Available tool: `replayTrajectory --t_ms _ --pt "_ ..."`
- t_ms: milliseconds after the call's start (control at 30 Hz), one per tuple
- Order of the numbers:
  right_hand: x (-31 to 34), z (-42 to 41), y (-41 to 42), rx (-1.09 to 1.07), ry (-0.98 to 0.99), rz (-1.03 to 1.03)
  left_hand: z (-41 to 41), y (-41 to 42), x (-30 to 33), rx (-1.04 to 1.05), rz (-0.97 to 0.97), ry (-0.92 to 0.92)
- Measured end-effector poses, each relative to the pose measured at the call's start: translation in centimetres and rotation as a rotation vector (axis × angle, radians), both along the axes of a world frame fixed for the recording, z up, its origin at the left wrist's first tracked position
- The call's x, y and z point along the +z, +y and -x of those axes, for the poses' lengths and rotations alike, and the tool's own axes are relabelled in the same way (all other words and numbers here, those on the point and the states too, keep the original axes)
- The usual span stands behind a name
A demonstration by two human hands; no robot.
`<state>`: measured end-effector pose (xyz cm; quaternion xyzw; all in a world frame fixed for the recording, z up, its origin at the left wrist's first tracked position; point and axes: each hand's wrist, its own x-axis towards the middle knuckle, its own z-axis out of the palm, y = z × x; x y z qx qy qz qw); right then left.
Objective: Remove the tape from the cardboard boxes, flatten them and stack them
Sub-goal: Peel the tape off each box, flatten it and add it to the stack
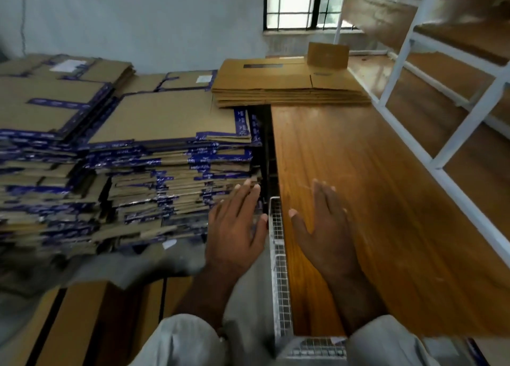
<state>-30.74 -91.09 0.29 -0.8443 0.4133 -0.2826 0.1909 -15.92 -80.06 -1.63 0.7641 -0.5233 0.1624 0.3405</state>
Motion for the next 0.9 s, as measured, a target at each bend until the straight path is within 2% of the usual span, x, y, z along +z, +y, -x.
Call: replayTrajectory --t_ms 267,467,567,700,767,900 --pt "-2.8 -0.5 7.0 0.144 0.008 -0.101 0.7 9.2 -2.4 0.114 -0.071 0.042" --pt "-6.0 -4.5 15.0 0.293 0.074 -0.175 -2.0 19.3 -4.7 0.271 -0.245 0.091" --pt "-7.1 -7.5 20.5 0.366 0.097 -0.179 -4.1 25.7 -6.1 0.386 -0.325 0.149" --pt "-8.7 -12.8 28.8 0.464 0.155 -0.179 -8.0 34.8 -7.8 0.458 -0.333 0.222" --pt "-9.8 -15.7 33.4 0.488 0.177 -0.173 -10.4 39.5 -8.9 0.491 -0.341 0.207" --pt "-12.9 -21.8 43.5 0.496 0.244 -0.231 -16.3 50.1 -12.2 0.552 -0.423 0.297"
